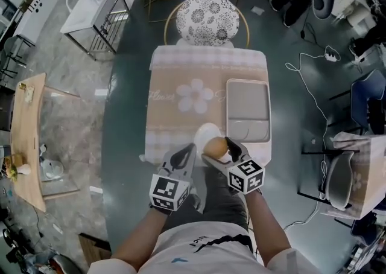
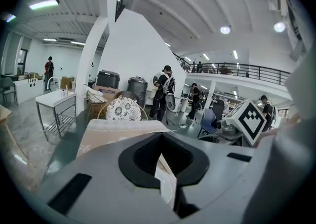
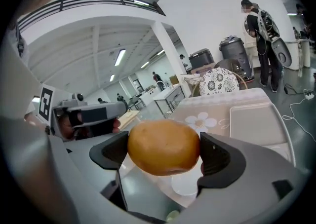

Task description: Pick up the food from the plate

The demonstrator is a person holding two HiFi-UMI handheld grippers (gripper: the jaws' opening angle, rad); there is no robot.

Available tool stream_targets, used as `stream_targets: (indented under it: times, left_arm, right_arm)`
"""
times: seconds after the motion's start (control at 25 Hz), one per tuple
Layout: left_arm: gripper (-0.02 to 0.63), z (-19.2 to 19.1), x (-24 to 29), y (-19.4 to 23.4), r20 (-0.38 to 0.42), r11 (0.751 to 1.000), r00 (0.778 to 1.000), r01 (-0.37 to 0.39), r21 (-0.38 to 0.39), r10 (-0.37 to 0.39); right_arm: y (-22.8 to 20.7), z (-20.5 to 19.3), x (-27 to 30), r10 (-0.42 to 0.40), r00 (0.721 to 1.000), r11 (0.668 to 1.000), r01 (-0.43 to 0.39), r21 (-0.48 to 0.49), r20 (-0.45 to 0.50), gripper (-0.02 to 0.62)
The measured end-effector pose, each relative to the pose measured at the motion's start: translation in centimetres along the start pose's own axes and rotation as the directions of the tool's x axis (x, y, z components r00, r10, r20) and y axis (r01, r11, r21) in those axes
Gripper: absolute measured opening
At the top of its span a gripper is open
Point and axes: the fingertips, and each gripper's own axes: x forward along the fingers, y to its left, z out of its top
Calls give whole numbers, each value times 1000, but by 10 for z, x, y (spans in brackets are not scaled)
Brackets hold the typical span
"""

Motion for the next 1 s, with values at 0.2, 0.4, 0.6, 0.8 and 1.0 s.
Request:
stream_targets:
  times: [0.2, 0.4, 0.6, 0.8, 1.0]
  left_arm:
    - [6, 20, -12, -10, 16, 1000, 1000, 7, -8, -7]
    - [6, 42, -24, -17, 23, 999, 1000, 0, -34, 1]
    - [6, 67, -31, -30, 54, 999, 998, 13, -38, -11]
    - [6, 83, -44, -43, 92, 999, 995, 27, -31, -24]
    - [6, 97, -51, -55, 126, 998, 991, 54, -15, -52]
  right_arm:
    - [14, 30, -25, 7, 998, 1000, -6, -10, 66, 422]
    - [31, 63, -49, 18, 989, 1000, -16, -19, 147, 422]
    - [45, 95, -73, 27, 975, 999, -16, -50, 221, 422]
    - [62, 115, -94, 31, 959, 997, -10, -78, 281, 422]
    - [76, 131, -112, 37, 942, 992, 5, -124, 334, 422]
